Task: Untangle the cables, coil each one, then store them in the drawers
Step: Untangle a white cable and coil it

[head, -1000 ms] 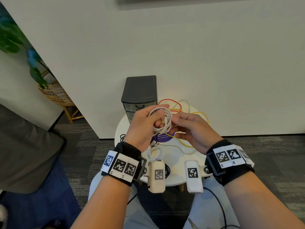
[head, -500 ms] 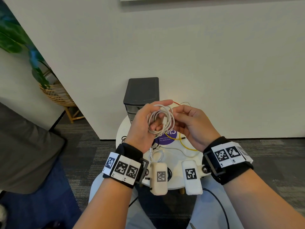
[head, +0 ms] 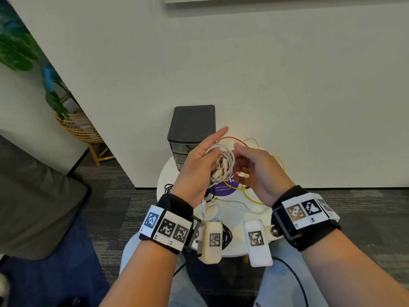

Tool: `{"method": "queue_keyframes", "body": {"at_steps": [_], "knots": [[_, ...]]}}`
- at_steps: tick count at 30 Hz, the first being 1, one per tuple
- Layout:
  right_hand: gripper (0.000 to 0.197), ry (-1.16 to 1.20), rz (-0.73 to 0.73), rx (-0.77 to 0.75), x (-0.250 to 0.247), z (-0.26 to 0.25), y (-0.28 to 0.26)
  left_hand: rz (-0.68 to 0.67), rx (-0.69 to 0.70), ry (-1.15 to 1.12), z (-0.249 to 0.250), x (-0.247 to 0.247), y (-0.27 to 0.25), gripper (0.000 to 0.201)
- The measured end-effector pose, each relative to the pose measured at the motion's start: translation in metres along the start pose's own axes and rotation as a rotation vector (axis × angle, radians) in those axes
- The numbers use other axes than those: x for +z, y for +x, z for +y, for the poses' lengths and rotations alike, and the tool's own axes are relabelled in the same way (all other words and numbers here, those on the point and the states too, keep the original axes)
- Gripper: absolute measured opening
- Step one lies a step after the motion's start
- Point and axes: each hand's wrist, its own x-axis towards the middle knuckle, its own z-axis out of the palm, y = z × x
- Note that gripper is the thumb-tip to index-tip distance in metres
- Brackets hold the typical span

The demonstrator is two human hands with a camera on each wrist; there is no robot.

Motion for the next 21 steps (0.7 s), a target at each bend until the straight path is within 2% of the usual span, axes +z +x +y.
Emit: {"method": "queue_keyframes", "body": {"at_steps": [4,6,9,14,17,19,21], "knots": [[0.027,-0.144,-0.045,-0.149,0.000,0.002,-0.002,0.007,0.005,-0.049,0.003,-0.001,0.001,0.043],[0.030,-0.154,-0.043,-0.168,-0.003,0.003,-0.001,-0.004,0.007,-0.051,0.002,-0.002,0.003,0.040],[0.033,-0.154,-0.053,-0.151,-0.006,0.003,-0.002,-0.038,-0.017,-0.105,0.004,-0.002,0.002,0.037],[0.037,-0.125,-0.088,-0.131,-0.010,0.012,-0.001,0.030,-0.041,-0.039,0.001,0.000,0.004,0.033],[0.035,-0.068,-0.124,-0.088,-0.011,0.010,-0.002,0.014,-0.067,-0.078,0.000,0.000,0.004,0.034],[0.036,-0.086,-0.150,-0.071,-0.012,0.008,-0.004,-0.005,-0.090,-0.113,-0.002,-0.001,0.005,0.034],[0.036,-0.170,-0.115,-0.068,-0.012,0.005,-0.002,-0.001,-0.107,-0.174,-0.006,-0.004,0.007,0.033]]}}
